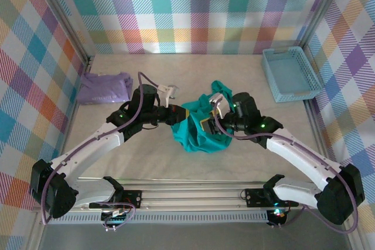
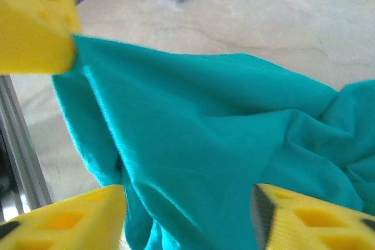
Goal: Fold the inside-out t-shirt
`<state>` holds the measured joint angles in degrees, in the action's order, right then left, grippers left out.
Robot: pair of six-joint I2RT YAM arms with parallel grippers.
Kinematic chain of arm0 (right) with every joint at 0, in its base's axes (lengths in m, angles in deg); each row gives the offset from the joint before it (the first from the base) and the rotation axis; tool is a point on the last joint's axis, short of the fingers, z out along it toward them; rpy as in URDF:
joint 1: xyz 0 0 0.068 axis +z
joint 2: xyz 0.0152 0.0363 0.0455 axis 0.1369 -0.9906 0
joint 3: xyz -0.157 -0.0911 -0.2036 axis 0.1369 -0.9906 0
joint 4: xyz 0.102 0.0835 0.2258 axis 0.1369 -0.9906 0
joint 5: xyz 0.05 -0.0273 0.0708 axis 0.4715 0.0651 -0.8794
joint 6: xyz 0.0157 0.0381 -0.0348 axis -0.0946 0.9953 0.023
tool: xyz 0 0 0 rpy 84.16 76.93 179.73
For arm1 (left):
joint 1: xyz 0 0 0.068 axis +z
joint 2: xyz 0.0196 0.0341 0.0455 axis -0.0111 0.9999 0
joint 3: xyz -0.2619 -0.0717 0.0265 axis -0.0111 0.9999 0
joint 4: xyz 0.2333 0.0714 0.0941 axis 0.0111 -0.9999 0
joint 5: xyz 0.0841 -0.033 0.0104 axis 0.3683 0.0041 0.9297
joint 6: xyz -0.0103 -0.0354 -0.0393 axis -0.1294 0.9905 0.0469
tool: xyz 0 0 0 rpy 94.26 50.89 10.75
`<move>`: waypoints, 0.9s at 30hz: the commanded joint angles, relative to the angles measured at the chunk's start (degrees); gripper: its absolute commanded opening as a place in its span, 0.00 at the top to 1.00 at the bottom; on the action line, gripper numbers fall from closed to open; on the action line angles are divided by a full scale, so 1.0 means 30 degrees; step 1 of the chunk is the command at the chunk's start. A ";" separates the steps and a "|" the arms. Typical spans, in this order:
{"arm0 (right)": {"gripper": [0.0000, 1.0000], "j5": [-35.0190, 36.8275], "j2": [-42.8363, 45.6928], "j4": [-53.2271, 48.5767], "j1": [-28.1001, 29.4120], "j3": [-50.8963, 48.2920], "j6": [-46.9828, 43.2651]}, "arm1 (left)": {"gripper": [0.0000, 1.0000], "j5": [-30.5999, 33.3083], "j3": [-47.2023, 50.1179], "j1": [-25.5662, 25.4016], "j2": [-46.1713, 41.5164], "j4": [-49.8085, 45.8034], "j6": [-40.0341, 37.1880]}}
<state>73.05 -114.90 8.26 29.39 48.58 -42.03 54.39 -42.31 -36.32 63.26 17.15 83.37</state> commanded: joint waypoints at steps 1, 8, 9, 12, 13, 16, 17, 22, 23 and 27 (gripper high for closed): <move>0.34 0.0513 -0.0795 0.0141 0.0729 0.0718 -0.2477 | 1.00 -0.0449 -0.0630 0.0136 -0.0336 -0.0296 -0.0026; 0.30 0.2868 -0.2485 0.1156 0.1950 0.0330 -0.2257 | 1.00 -0.0275 -0.0636 0.0145 -0.0456 -0.0399 -0.0015; 0.32 0.3300 -0.2880 0.1712 0.1935 0.0139 -0.2060 | 1.00 -0.0242 -0.0613 0.0126 -0.0472 -0.0377 -0.0038; 0.52 0.3289 -0.3966 0.3691 0.1861 -0.0251 -0.0879 | 1.00 0.0166 -0.0518 0.0154 -0.0778 -0.0399 -0.0011; 0.65 0.2221 -0.4191 0.4062 0.1658 -0.0176 -0.0518 | 1.00 0.0562 -0.0417 0.0146 -0.0961 -0.0440 0.0013; 0.91 -0.2551 -0.3648 0.3765 0.0473 0.0003 0.0455 | 1.00 0.4283 -0.0306 0.0146 -0.1403 -0.1504 0.0046; 0.95 -0.4070 -0.3195 0.3799 0.0110 -0.0125 0.0709 | 1.00 0.5978 -0.0375 0.0147 -0.1412 -0.2130 0.0082; 1.00 -0.9947 -0.2078 0.4996 -0.0568 -0.0832 0.2811 | 1.00 1.0882 -0.1181 0.0157 0.0296 -0.3112 -0.0859; 1.00 -1.0359 -0.2029 0.5520 -0.0620 -0.1020 0.3351 | 1.00 1.1161 -0.1393 0.0149 0.0730 -0.3175 -0.0999; 1.00 -1.0347 -0.1987 0.7238 -0.1027 -0.1529 0.4914 | 0.92 1.1108 -0.1628 0.0062 0.1293 -0.3526 -0.1057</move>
<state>48.11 -121.54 24.52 27.42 45.35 -32.46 82.35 -45.59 -36.32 66.95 9.69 81.71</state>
